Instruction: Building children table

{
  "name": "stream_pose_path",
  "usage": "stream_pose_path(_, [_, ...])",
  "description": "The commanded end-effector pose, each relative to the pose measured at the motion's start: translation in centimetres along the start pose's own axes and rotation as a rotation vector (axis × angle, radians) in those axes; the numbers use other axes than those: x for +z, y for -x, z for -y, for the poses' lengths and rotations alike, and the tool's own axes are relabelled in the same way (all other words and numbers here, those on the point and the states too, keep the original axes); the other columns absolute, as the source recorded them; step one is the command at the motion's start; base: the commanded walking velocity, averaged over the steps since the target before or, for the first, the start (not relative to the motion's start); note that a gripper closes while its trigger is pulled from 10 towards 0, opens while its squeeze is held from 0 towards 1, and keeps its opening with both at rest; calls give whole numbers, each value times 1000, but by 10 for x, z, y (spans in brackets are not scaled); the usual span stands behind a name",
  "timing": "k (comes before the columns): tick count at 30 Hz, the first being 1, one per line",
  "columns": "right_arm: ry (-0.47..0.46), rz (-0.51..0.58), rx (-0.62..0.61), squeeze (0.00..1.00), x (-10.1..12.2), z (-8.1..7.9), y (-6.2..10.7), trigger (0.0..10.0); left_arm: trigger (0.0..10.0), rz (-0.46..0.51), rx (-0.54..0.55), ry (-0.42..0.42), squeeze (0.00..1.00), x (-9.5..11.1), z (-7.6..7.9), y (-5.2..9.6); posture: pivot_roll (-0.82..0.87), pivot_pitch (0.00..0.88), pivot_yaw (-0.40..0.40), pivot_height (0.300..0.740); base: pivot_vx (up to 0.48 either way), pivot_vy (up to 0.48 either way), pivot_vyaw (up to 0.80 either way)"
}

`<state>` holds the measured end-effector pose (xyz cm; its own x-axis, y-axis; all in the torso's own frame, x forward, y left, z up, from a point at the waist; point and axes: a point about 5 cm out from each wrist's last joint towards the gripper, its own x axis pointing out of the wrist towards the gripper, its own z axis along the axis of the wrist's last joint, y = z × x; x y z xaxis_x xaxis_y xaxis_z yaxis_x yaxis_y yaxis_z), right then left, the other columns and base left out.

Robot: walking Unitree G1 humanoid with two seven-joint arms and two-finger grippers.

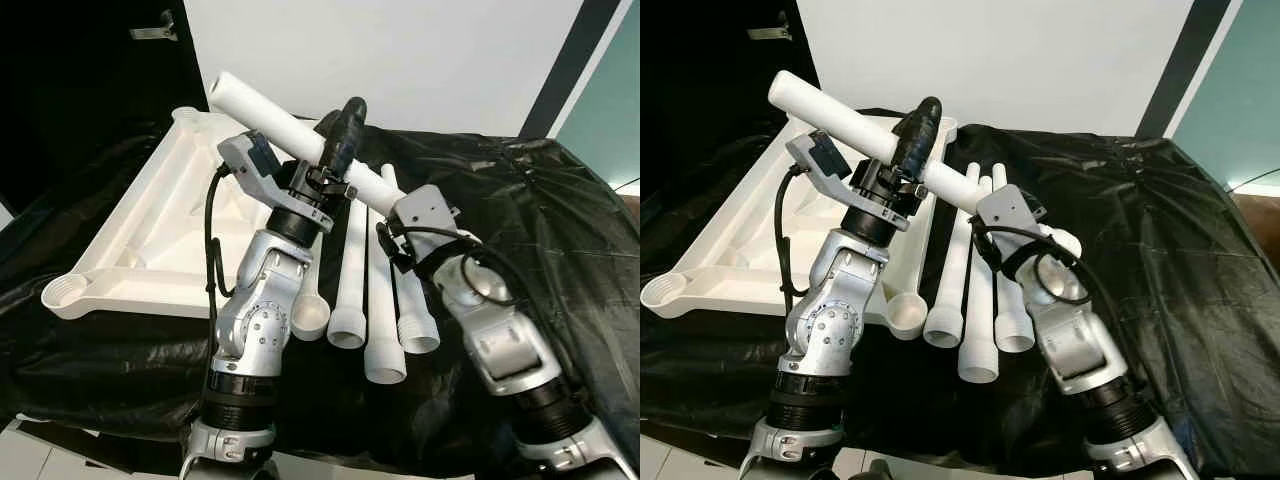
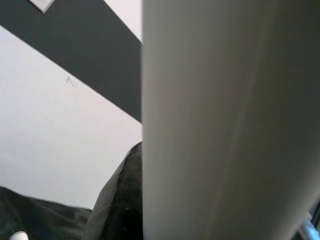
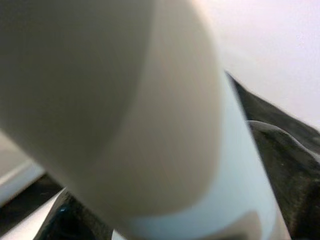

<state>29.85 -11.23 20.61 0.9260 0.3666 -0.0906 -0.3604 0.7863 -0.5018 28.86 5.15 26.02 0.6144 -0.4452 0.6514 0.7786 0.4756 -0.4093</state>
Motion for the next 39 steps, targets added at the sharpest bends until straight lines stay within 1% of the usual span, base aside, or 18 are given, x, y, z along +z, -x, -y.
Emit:
stream_pose_path(1, [-35,-18,85,0,1,4,5,10000,0,-6,-161,20,0,-2,19,-4,180,0,-32,740,0,0,0])
stream_pose_path(2, [-28,-41,140,0,-2,11,11,10000,0,-9,-163,18,0,-2,19,-4,175,0,-31,740,0,0,0])
stream_pose_path(4, [18,-78,212,0,-8,25,23,10000,0,-16,-167,13,0,-3,19,-3,171,0,-30,740,0,0,0])
stream_pose_path(5, [18,-78,212,0,-8,25,23,10000,0,-16,-167,13,0,-3,19,-3,171,0,-30,740,0,0,0])
stream_pose_path(6, [66,-101,253,0,-12,34,30,10000,0,-25,-173,7,0,-4,19,-3,167,0,-31,740,0,0,0])
stream_pose_path(9, [85,-110,266,0,-13,36,32,10000,0,-27,-176,5,0,-5,19,-3,167,0,-31,740,0,0,0])
stream_pose_path(10, [109,-127,282,0,-16,38,35,10000,0,-30,-179,3,0,-6,20,-3,165,0,-30,740,0,0,0])
stream_pose_path(14, [144,-156,308,0,-19,42,41,10000,0,-34,-184,1,0,-7,21,-4,164,0,-27,740,0,0,0])
stream_pose_path(15, [148,-166,318,0,-18,43,42,8588,0,-35,-185,0,0,-7,21,-4,164,0,-27,740,0,0,0])
stream_pose_path(17, [143,-169,335,0,-19,41,43,0,0,-39,-186,0,0,-7,21,-3,163,0,-26,740,0,0,0])
stream_pose_path(25, [107,-182,396,0,-27,36,42,0,0,-36,-192,-4,0,-6,22,-5,172,0,-25,740,0,0,0])
stream_pose_path(33, [53,-164,378,0,-24,39,39,0,0,-32,-182,-19,0,-4,21,-3,178,0,-23,740,0,0,0])
stream_pose_path(34, [37,-160,359,0,-23,41,38,0,10000,-31,-189,-11,1000,-3,22,-4,177,0,-23,740,0,0,0])
stream_pose_path(39, [-5,-150,305,0,-20,43,35,0,10000,-29,-202,7,1000,0,27,-6,176,0,-23,740,0,0,0])
